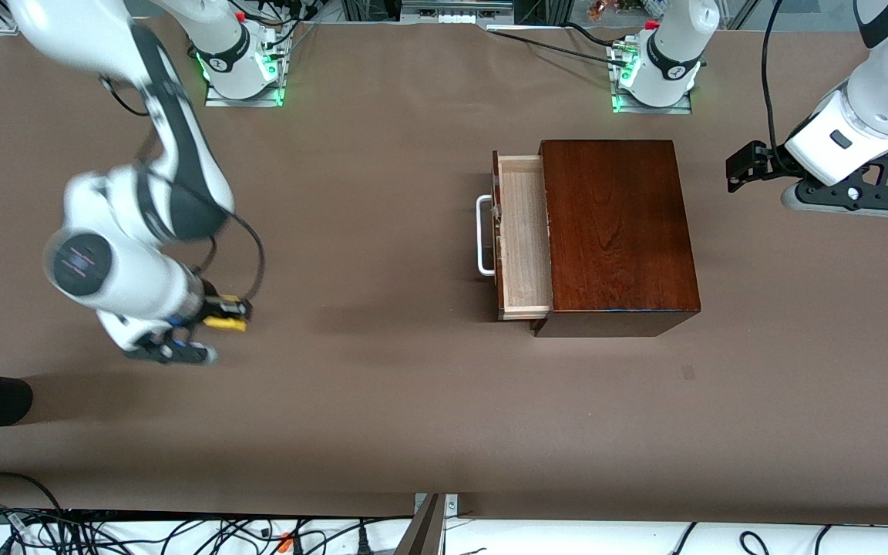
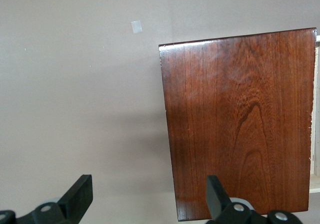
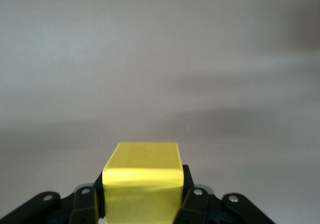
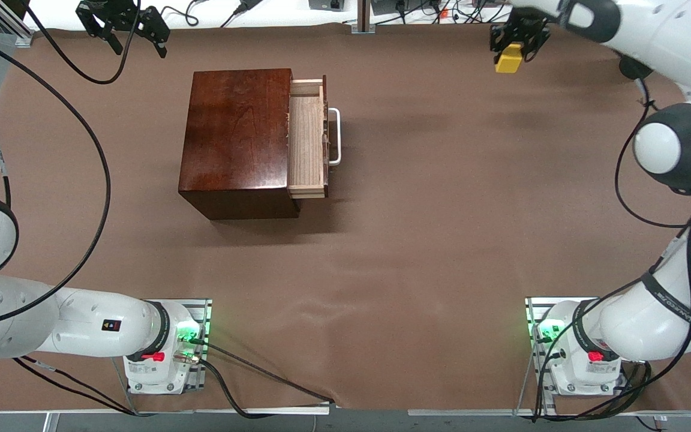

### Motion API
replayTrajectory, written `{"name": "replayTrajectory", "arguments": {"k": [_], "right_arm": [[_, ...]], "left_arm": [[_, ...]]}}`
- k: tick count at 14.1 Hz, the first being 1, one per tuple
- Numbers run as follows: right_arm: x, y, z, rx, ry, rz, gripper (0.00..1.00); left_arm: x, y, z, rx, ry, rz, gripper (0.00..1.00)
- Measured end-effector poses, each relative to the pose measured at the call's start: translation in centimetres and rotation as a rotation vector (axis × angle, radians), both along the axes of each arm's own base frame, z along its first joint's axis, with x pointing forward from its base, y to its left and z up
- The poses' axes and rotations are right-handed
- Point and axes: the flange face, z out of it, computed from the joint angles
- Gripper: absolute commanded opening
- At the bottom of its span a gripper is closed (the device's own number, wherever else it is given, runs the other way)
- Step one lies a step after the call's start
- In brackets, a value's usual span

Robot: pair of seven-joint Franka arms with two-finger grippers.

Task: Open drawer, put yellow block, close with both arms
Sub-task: 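Lift the yellow block with the right gripper toward the drawer, then lower the yellow block into the open drawer with the right gripper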

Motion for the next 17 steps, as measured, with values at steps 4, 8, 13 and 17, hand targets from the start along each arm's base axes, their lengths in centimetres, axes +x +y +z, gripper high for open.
{"name": "replayTrajectory", "arguments": {"k": [4,8,13,17], "right_arm": [[-5.0,2.6,7.7,-0.020,0.056,-0.094,0.00],[-9.1,12.3,8.4,-0.041,0.073,-0.332,0.00],[-16.3,25.0,9.8,-0.039,0.050,-0.754,0.00],[-21.1,33.8,8.9,0.036,0.030,-1.070,0.00]], "left_arm": [[0.0,0.0,0.0,0.000,0.000,0.000,1.00],[0.0,0.0,0.0,0.000,0.000,-0.001,1.00],[0.0,-0.2,0.0,0.000,0.000,-0.004,1.00],[0.0,-0.2,0.0,0.000,0.000,-0.005,1.00]]}}
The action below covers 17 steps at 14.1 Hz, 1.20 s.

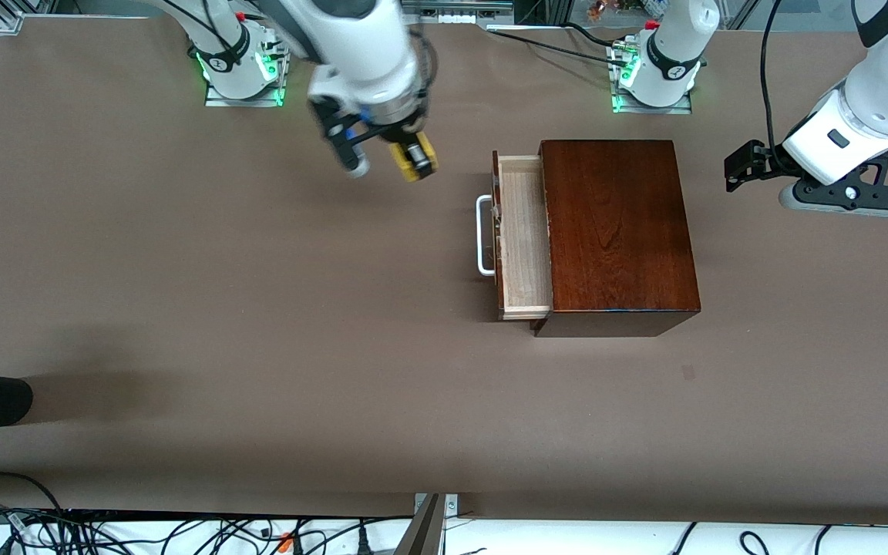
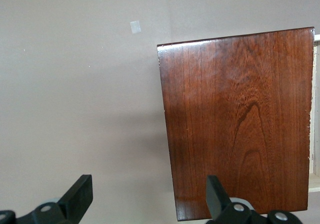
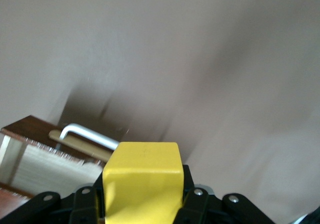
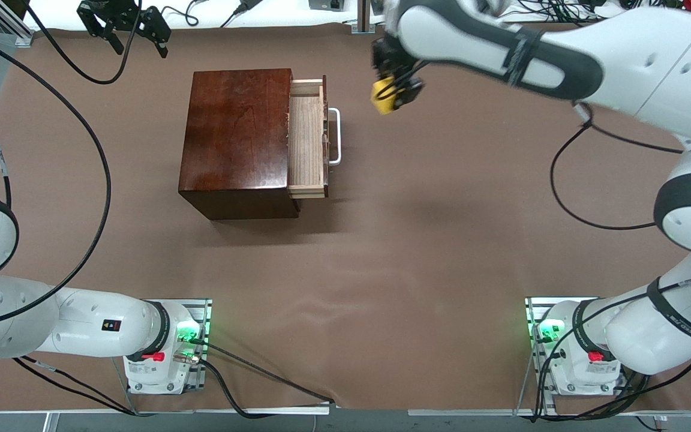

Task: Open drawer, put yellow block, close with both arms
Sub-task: 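Lower the yellow block into the open drawer with the right gripper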

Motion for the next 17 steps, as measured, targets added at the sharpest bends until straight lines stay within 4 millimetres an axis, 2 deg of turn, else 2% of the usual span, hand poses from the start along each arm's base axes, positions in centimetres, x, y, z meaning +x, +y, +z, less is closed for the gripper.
{"name": "replayTrajectory", "arguments": {"k": [5,9,12,17], "right_arm": [[-4.3,7.7,-5.2,0.019,-0.011,-0.215,0.00],[-7.4,12.9,-9.7,-0.020,-0.040,-0.235,0.00],[-7.4,14.8,-12.8,-0.018,-0.051,-0.246,0.00],[-5.5,15.0,-15.8,-0.001,-0.065,-0.273,0.00]], "left_arm": [[0.0,0.0,0.0,0.000,0.000,0.000,1.00],[0.0,0.0,0.0,0.000,0.000,0.000,1.00],[0.0,0.0,0.0,0.000,0.000,0.000,1.00],[0.0,0.0,0.0,0.000,0.000,0.000,1.00]]}}
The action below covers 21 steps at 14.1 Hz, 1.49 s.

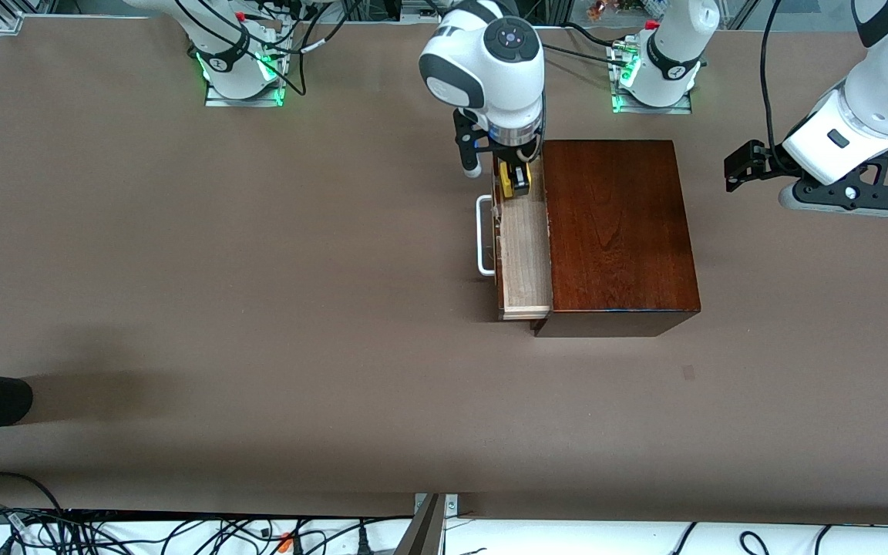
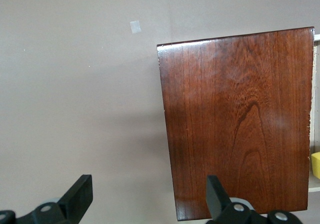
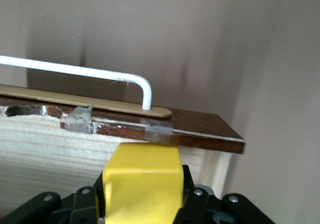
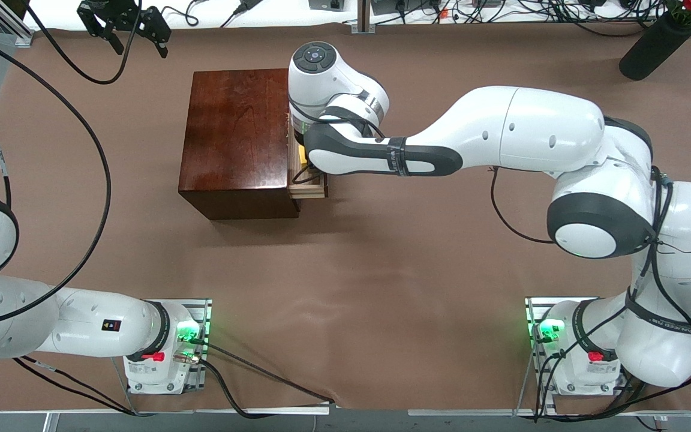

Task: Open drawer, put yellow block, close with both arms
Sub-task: 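Lower the yellow block into the open drawer with the right gripper, then open the right gripper and raise it away from the drawer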

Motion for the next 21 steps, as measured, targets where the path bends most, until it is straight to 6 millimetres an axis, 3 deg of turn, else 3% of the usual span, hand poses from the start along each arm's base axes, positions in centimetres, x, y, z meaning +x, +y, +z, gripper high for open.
{"name": "replayTrajectory", "arguments": {"k": [9,10,11,12,18,19,21], "right_arm": [[0.2,0.8,-3.8,0.019,-0.009,-0.008,0.00],[0.3,0.8,-4.2,0.015,-0.011,-0.008,0.22],[0.3,0.8,-4.5,0.013,-0.013,-0.008,0.88],[0.3,0.8,-4.5,0.013,-0.014,-0.009,1.00],[1.5,0.4,-2.7,0.000,-0.031,-0.026,1.00],[1.7,0.2,-1.4,-0.013,-0.032,-0.027,1.00],[2.4,-1.0,3.0,-0.052,-0.031,-0.024,1.00]], "left_arm": [[0.0,0.0,0.0,0.000,0.000,0.000,1.00],[0.0,0.0,0.0,0.000,0.000,0.000,1.00],[0.0,0.0,0.0,0.000,0.000,0.000,1.00],[0.0,0.0,0.0,0.000,0.001,0.000,1.00],[0.0,0.0,0.0,0.000,0.001,0.000,1.00],[0.0,0.0,0.0,0.000,0.001,0.000,1.00],[0.0,0.0,-0.1,0.000,0.001,0.000,1.00]]}}
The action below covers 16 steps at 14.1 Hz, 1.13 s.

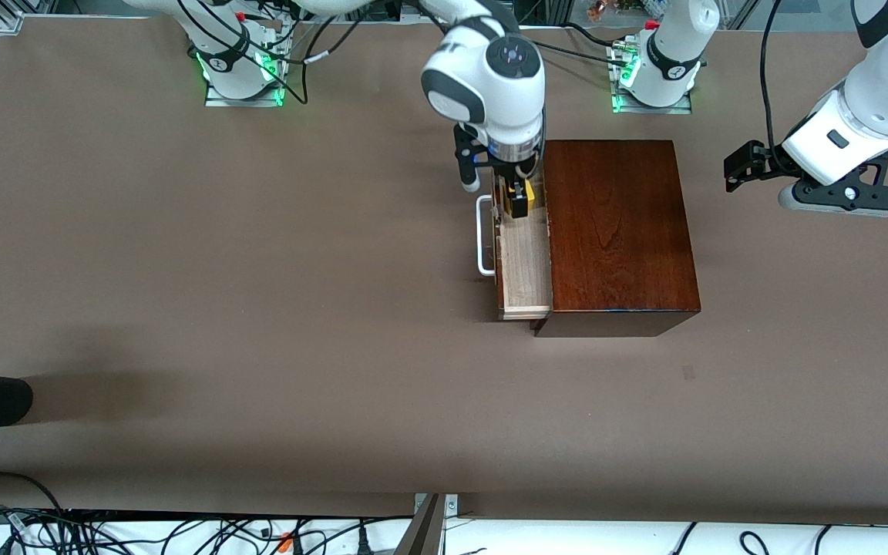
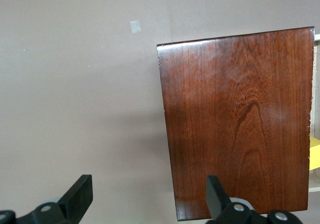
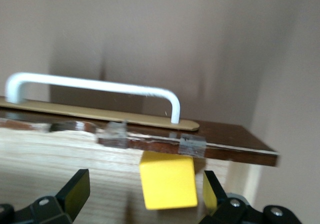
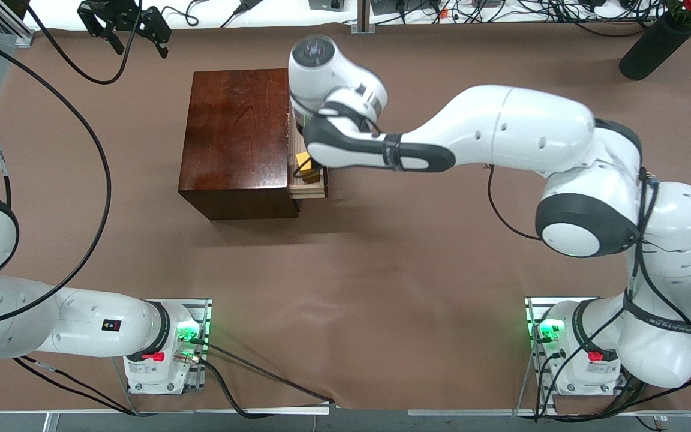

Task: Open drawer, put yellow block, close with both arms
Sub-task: 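Open the right gripper and raise it away from the drawer, then return the right arm to rest while the left gripper reaches the handle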

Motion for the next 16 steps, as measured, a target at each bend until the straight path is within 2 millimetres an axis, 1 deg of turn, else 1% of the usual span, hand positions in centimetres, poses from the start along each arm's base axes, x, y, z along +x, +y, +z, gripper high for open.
{"name": "replayTrajectory", "arguments": {"k": [2,3,4,5,6,9,11,12,14,16], "right_arm": [[1.1,-2.2,5.0,-0.039,0.000,0.034,1.00],[1.9,-3.7,7.3,-0.060,-0.003,0.089,1.00],[2.6,-5.5,9.3,-0.083,0.001,0.158,1.00],[3.6,-7.7,11.0,-0.107,0.020,0.230,1.00],[4.8,-10.1,12.2,-0.129,0.049,0.305,1.00],[9.3,-18.7,15.0,-0.174,0.136,0.558,1.00],[11.7,-24.2,16.7,-0.190,0.155,0.700,1.00],[12.5,-26.6,17.4,-0.199,0.159,0.761,1.00],[13.3,-31.6,18.2,-0.189,0.171,0.855,1.00],[13.9,-37.1,18.8,-0.172,0.171,0.947,1.00]], "left_arm": [[0.0,0.0,0.0,0.000,0.000,0.000,1.00],[0.0,0.0,0.1,0.000,-0.002,0.000,1.00],[0.1,0.0,0.2,0.000,-0.004,0.000,1.00],[0.1,0.0,0.2,-0.001,-0.004,0.000,1.00],[0.1,0.0,0.2,-0.001,-0.004,0.000,1.00],[0.2,0.0,0.0,0.000,-0.001,0.000,1.00],[0.3,-0.1,0.2,-0.001,-0.003,-0.001,1.00],[0.3,-0.2,0.2,-0.004,-0.002,-0.001,1.00],[0.2,-0.6,-0.3,-0.019,0.026,-0.009,1.00],[-0.1,-1.6,-0.9,-0.039,0.069,-0.077,1.00]]}}
